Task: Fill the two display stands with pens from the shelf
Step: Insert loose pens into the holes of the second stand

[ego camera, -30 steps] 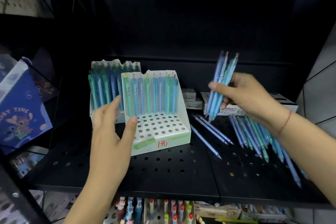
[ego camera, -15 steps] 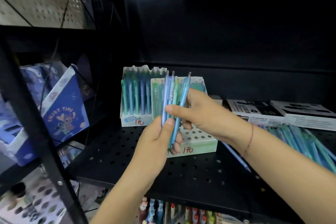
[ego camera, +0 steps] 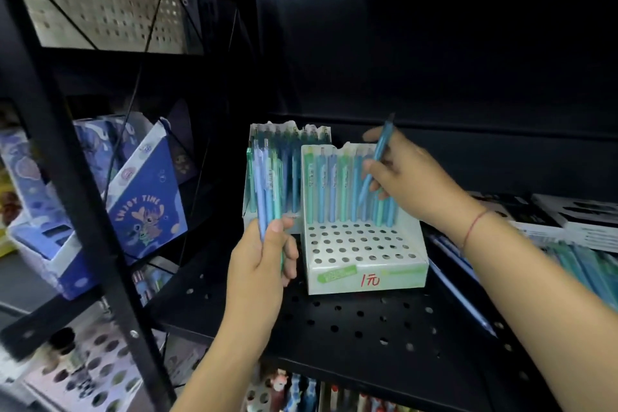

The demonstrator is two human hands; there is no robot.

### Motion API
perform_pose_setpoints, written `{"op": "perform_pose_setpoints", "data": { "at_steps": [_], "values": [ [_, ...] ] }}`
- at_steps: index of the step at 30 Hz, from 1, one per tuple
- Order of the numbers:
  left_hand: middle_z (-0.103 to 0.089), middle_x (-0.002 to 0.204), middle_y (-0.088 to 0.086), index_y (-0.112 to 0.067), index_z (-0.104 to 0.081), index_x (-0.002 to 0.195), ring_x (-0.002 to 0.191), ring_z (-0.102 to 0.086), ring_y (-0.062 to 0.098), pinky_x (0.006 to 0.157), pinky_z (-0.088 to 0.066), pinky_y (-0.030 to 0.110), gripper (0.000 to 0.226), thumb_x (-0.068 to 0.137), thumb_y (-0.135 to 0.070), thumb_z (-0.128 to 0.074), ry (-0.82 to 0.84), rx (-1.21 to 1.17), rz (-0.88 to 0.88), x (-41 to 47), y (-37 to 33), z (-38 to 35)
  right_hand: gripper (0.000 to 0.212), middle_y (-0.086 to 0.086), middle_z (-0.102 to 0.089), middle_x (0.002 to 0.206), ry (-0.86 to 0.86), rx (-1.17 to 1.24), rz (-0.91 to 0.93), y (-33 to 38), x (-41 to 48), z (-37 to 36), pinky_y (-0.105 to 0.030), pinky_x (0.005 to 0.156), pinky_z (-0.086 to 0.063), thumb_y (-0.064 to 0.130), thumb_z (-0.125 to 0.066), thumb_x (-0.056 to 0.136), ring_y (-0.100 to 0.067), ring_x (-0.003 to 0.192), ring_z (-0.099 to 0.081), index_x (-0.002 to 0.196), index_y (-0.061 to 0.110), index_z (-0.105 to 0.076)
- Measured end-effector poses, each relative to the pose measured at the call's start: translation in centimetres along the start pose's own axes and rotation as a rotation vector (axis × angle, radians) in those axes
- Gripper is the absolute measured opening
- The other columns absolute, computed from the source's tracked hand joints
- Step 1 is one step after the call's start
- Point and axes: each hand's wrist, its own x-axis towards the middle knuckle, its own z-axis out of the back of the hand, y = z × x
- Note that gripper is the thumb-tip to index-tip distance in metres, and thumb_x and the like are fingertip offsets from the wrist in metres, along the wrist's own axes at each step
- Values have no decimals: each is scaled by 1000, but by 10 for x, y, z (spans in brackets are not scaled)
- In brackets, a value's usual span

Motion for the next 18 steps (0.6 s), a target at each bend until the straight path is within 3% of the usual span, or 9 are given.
{"op": "perform_pose_setpoints", "data": {
  "at_steps": [3, 7, 18],
  "values": [
    [-51, 64, -6, -19, -61, 100, 51, -42, 8, 50, -39, 18, 25, 102, -27, -37, 4, -29, 7, 0, 3, 2, 52, -14, -63, 78, -66, -80, 34, -6, -3, -3, -48, 67, -58, 19, -58, 93, -26, 70, -66, 136, 33, -30],
    [-51, 64, -5, -19, -62, 100, 52, -42, 8, 49, -39, 16, 25, 102, -27, -38, 11, -41, 2, -1, 5, 3, 81, -17, -61, 72, -119, -182, 51, -7, -11, -9, -48, 64, -56, 16, -61, 92, -30, 66, -65, 147, 39, -6],
    [-53, 65, -3, -20, -63, 102, 53, -41, 8, 50, -39, 16, 26, 101, -29, -38, 54, -18, 35, -1, 10, 7, 77, -20, -61, 76, -92, -148, 48, -12, -15, -21, -46, 66, -57, 13, -59, 92, -32, 67, -65, 146, 41, -12]
  ]
}}
